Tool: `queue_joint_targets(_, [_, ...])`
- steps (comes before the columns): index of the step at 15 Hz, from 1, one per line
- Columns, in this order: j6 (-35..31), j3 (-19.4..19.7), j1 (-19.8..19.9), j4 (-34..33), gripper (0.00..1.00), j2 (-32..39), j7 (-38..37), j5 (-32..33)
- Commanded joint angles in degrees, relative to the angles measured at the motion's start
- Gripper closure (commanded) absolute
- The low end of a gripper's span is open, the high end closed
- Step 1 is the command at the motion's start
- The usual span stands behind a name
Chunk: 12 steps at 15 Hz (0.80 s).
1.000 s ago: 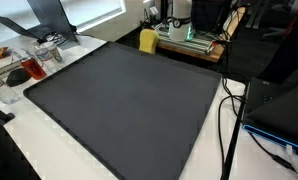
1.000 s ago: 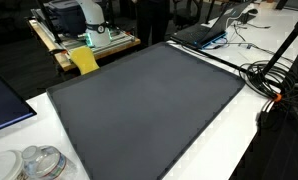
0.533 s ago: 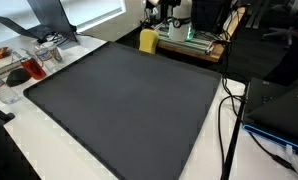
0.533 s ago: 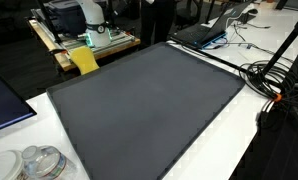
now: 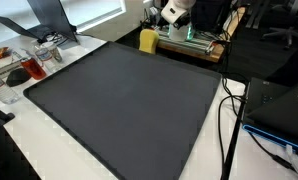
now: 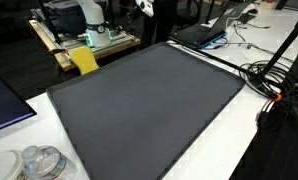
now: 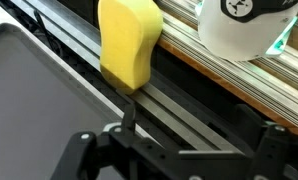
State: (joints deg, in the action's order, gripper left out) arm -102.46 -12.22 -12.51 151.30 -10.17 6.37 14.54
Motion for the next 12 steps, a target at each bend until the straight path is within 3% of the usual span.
queue_joint_targets(1, [-4.3,-2.2,-1.8,4.3,0.0,2.0,-3.4,1.3])
queue_joint_targets(7, [-5.6,-2.6,-1.5,4.7,0.0,6.9,-6.1,2.2])
queue_joint_targets(12, [-7.9,4.0,3.1,4.6,0.0,3.0,10.5,-5.0])
